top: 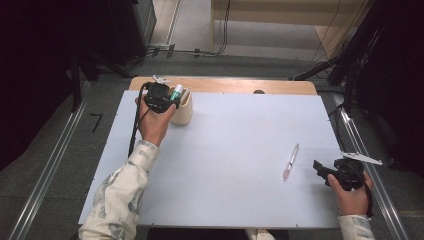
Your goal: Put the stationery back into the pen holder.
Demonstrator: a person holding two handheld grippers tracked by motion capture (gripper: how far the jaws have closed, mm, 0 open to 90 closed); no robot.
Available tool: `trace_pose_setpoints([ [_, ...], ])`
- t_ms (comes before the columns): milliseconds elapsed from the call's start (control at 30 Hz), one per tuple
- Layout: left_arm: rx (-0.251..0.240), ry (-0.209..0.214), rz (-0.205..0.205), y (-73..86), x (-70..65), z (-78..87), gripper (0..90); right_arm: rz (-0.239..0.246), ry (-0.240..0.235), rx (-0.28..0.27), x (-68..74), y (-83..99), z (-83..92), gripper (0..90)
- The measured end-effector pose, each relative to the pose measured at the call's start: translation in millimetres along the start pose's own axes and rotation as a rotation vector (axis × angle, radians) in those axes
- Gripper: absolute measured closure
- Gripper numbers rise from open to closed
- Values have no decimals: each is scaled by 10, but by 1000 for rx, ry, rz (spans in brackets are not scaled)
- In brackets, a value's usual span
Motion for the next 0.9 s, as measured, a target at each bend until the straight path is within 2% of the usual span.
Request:
trace_pose_setpoints([
  [267,-17,3,20,-77,41,-60,661,-3,2,3,0,3,-2,205],
  [700,-32,-1,17,-228,36,-154,661,-6,5,5,-13,7,-2,205],
  [900,-35,-1,28,-240,60,-234,661,-4,5,4,-20,10,-3,205],
])
Point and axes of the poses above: each handheld gripper's, and its own axes: z roughly backward along the jaws, y roughly out of its underside, x roughly to its left, the point moved 5 cm from there along -z, roughly forward along the jaws, and after that the axes turned 6 degrees about -x, right-handed, at the moved point
